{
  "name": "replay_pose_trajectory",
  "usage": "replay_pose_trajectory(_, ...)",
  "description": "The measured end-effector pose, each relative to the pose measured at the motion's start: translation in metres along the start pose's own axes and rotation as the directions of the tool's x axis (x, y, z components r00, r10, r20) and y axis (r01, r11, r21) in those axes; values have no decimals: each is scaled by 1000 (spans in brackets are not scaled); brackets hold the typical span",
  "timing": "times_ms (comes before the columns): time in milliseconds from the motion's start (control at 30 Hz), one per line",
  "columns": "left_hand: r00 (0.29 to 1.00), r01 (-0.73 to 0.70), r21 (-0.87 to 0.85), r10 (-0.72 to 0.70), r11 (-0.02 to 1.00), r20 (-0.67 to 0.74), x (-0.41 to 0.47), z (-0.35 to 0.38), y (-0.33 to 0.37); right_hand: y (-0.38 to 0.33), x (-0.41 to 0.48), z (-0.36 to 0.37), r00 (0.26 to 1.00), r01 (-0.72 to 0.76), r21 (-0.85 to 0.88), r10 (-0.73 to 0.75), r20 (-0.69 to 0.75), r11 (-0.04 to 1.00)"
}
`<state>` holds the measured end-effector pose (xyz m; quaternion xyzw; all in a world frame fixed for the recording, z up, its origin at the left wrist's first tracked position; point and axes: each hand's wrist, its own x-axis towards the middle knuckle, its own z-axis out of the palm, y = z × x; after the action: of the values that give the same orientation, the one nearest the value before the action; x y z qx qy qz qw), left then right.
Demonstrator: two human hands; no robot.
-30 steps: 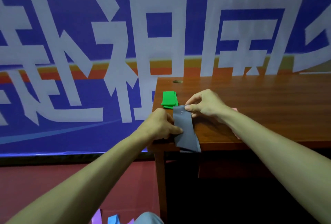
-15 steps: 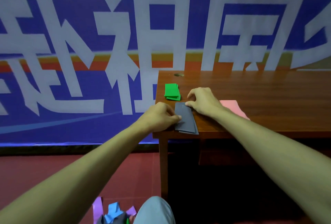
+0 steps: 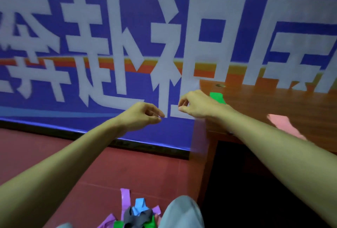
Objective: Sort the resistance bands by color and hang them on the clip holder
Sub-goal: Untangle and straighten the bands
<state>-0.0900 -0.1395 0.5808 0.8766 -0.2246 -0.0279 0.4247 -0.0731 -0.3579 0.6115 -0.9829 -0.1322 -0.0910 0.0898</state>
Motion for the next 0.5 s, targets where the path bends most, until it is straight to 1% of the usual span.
replay_pose_trajectory(67,997,41,-19,-42,999,-62,-11,-15,-23,-24,11,19,996,36,-3,-36,76,999)
replay_pose_trajectory(167,986,113,-89,-123,990,-114,-28,-30,-65,-55,28,56,981,91,-19,-86,176,996)
replay_pose_trajectory(300,962,182,-239,-223,954,-160,-43,-27,-127,-82,52,121,939,139,-4,-130,319,990)
replay_pose_trajectory(400,947,251,-338,-302,907,-109,-49,-13,-175,-95,66,178,898,148,58,-159,410,987)
replay_pose_trajectory(500,914,359,-376,-403,854,-41,-51,6,-231,-100,77,238,846,139,120,-181,501,983)
